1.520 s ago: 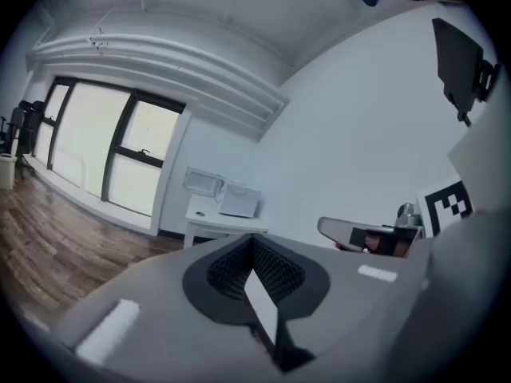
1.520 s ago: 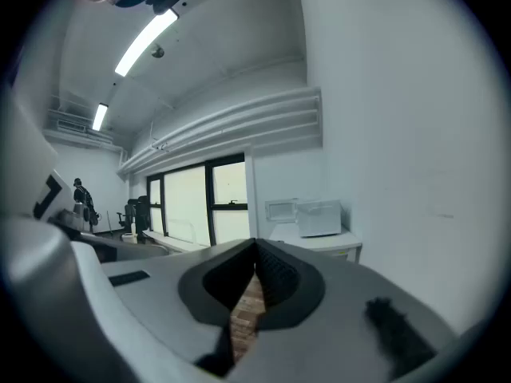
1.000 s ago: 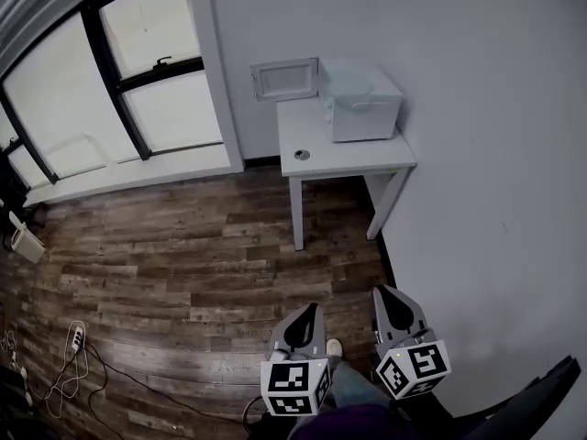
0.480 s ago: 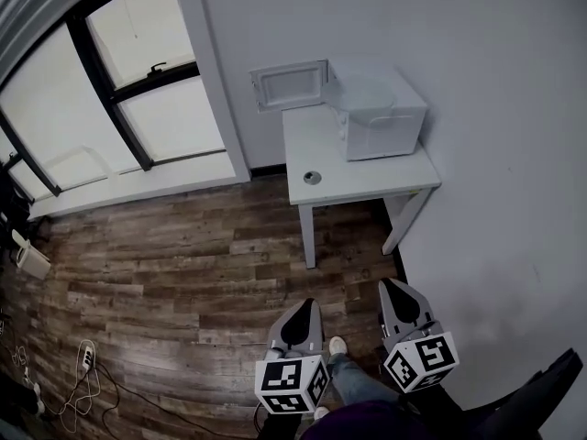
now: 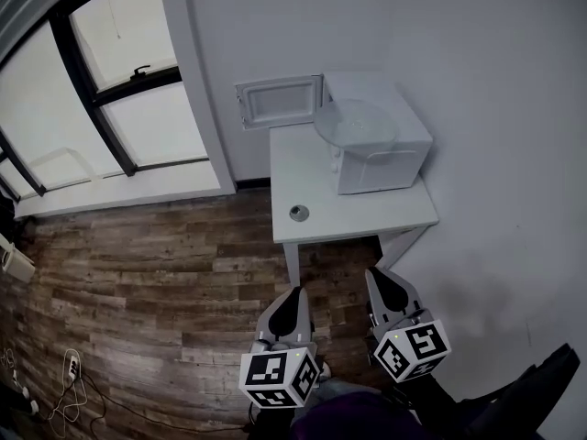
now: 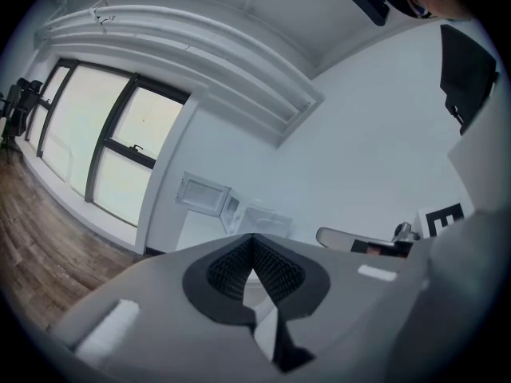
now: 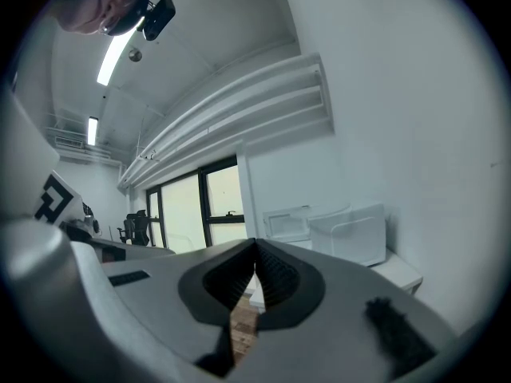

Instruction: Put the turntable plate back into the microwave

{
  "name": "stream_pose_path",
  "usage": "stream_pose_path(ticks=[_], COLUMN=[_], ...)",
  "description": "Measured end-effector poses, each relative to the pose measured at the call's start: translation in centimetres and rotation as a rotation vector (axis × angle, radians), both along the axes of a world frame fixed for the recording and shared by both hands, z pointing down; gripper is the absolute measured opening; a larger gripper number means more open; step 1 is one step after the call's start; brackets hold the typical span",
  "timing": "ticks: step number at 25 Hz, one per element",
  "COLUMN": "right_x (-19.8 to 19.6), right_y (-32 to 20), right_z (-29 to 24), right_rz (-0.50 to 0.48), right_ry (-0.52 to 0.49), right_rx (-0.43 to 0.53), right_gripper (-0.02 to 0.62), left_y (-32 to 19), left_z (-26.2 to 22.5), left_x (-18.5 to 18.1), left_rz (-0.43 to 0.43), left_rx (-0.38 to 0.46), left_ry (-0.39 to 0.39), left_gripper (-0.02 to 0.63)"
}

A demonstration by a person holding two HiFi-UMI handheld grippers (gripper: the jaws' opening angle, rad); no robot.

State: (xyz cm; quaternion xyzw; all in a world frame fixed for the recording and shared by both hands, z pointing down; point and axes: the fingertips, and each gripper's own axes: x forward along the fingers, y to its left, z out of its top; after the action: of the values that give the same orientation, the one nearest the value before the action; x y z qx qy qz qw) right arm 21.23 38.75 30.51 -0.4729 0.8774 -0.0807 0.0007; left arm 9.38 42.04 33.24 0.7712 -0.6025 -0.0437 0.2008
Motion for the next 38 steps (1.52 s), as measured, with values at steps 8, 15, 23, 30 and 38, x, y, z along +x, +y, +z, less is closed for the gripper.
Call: stream_pose_path(ticks=[8, 15, 23, 30, 38], right_x=[-1.0, -4.6, -10.5, -15.4, -15.2], right_y=[-5.9, -11.6, -18.6, -22.6, -27.1], right_z=[0.4, 0.8, 0.6, 1.5, 1.4], right_rz=[0.027, 0.113, 0.187, 0.217, 0.364], right_ry=[0.006, -0.002, -0.012, -0.065, -0.132], right_rx=[-0.004, 0.001, 0.002, -0.039, -0.037], right_gripper=[0.009, 0.009, 0.009, 0.009, 0.009], left_y=[-5.7, -11.9, -19.4, -23.8, -31.1], left_z=[-0.2, -0.3, -0.2, 0.0, 1.1], left_x=[-1.6, -5.9, -15.0, -21.3, -22.1], left_rz=[0.001, 0.071, 0.065, 0.084, 0.202], left_rx=[0.005, 0.016, 0.014, 0.030, 0.010], left_ry=[0.012, 0.002, 0.005, 0.022, 0.093], left_gripper=[0.006, 0.006, 0.006, 0.006, 0.006])
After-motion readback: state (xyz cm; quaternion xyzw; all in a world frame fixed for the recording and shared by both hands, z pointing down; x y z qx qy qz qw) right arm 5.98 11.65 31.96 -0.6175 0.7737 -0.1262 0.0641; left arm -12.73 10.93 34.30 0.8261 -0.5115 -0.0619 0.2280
